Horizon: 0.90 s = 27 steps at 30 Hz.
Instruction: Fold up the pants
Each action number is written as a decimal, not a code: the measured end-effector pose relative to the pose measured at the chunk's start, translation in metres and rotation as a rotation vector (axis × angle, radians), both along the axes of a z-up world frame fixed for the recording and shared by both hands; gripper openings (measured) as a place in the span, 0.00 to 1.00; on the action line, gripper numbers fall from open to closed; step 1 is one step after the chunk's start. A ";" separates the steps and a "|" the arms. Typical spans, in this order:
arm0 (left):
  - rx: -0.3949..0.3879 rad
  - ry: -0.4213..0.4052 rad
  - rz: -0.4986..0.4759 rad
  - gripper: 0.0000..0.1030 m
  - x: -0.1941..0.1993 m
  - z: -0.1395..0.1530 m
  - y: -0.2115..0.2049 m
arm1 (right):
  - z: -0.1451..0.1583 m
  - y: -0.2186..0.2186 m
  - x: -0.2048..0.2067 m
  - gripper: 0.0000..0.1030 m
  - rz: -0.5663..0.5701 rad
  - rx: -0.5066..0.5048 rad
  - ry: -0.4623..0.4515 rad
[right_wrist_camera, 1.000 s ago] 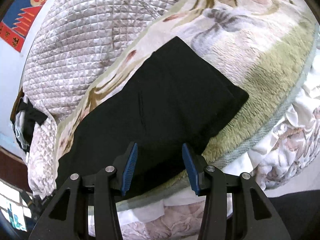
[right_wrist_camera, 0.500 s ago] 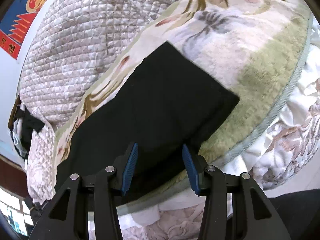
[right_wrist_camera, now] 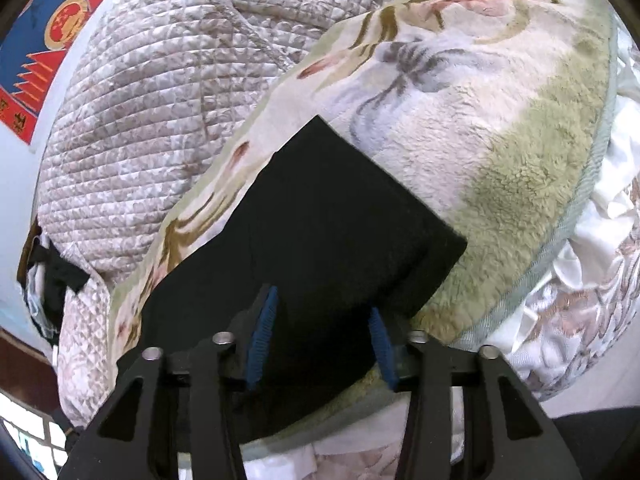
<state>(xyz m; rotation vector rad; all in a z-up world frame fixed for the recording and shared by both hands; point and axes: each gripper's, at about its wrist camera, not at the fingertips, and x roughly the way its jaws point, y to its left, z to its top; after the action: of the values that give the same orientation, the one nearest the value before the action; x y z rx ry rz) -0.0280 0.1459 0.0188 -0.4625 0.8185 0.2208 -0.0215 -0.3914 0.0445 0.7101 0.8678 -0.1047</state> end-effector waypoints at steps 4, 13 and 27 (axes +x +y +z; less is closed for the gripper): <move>-0.007 -0.015 0.006 0.04 -0.002 0.010 0.001 | 0.007 -0.008 0.006 0.10 -0.030 0.005 -0.018; 0.017 -0.021 0.002 0.04 -0.037 0.021 -0.004 | 0.025 -0.013 -0.008 0.09 -0.033 -0.035 -0.028; 0.078 0.017 0.085 0.09 -0.061 0.024 0.007 | 0.044 -0.015 -0.034 0.23 -0.150 -0.220 0.018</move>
<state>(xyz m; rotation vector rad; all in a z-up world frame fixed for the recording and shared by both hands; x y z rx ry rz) -0.0894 0.1528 0.0432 -0.4232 0.8049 0.3350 -0.0550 -0.4065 0.0881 0.5672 0.8051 -0.3363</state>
